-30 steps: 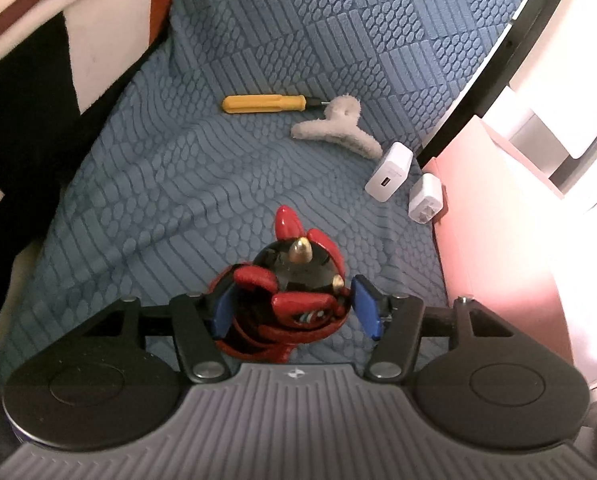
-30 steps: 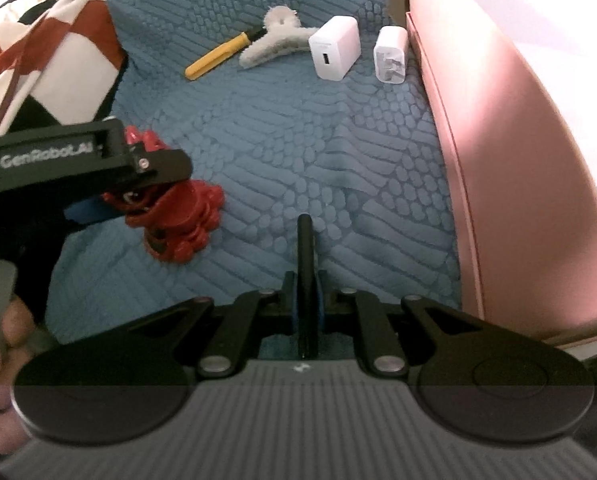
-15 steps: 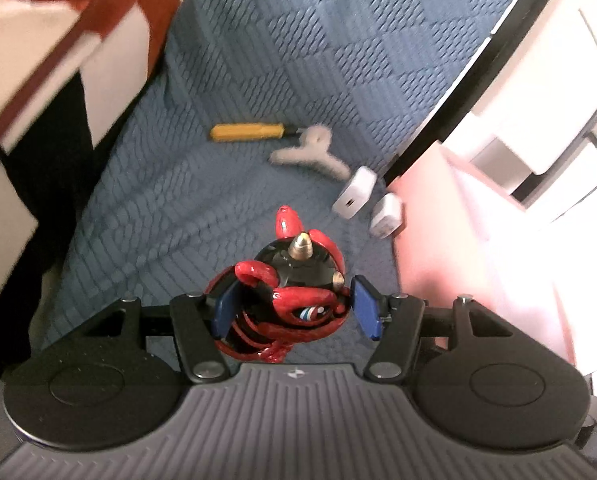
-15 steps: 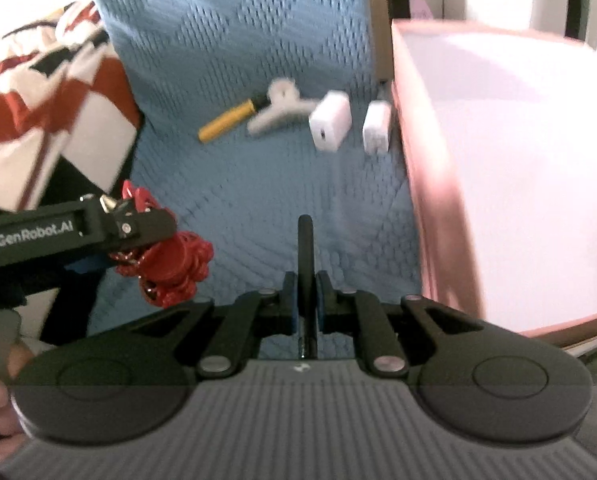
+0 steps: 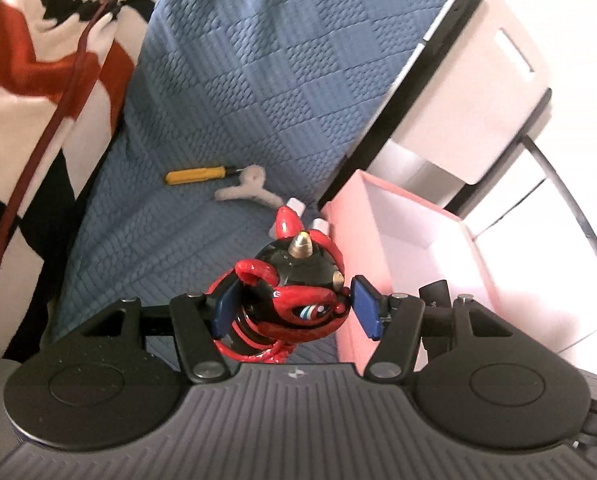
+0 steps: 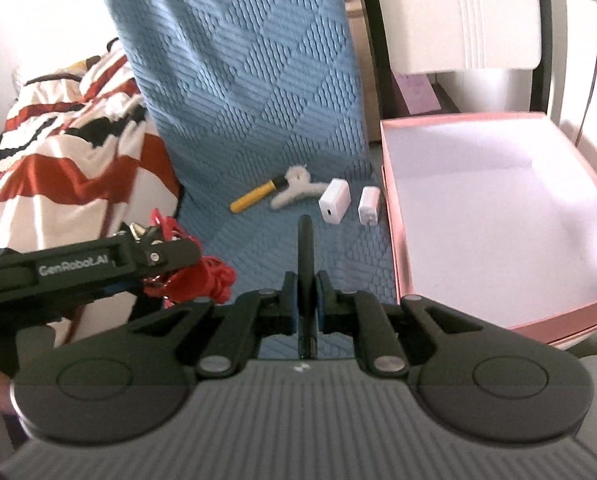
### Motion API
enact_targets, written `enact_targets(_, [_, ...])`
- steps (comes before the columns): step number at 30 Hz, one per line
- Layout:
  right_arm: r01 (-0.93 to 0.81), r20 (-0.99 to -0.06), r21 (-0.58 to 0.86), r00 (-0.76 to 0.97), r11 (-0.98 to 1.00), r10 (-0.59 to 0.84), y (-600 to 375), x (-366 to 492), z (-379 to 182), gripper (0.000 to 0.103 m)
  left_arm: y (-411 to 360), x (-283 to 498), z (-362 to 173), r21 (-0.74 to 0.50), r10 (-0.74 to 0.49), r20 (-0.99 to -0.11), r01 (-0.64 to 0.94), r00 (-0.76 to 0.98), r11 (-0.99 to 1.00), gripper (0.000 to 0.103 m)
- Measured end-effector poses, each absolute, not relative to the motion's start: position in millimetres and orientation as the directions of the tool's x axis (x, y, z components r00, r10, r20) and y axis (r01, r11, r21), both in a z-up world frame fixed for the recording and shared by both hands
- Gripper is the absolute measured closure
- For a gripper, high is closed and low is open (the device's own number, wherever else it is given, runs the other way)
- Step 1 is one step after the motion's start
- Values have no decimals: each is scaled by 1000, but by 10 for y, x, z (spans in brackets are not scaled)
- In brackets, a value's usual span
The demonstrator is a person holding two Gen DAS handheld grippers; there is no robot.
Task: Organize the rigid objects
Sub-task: 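Carry the toy figure with the left gripper over the pink box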
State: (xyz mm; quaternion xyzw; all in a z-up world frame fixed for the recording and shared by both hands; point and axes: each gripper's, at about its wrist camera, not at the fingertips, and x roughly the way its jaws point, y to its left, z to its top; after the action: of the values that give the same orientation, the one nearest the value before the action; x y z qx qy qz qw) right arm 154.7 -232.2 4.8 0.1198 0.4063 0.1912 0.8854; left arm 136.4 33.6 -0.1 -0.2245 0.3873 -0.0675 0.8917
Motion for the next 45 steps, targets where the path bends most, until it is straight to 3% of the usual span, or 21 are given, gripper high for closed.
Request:
enact_targets(8, [-249,-656,375,610,893,446,-2516,1308,322,91,252,1123,421,-442,-294,-654,-37,697,896,38])
enact_targets(22, [-237,-618,383,653,893,438,-2987,1175,438,91,-206,1014,594,-420,-282,-645,-22,710,907,38])
enact_targets(45, [-62,-645,350,708,935,288,-4439,1252,168,91,-2013,1664,582,-387,-402,-665,170,629,906,38])
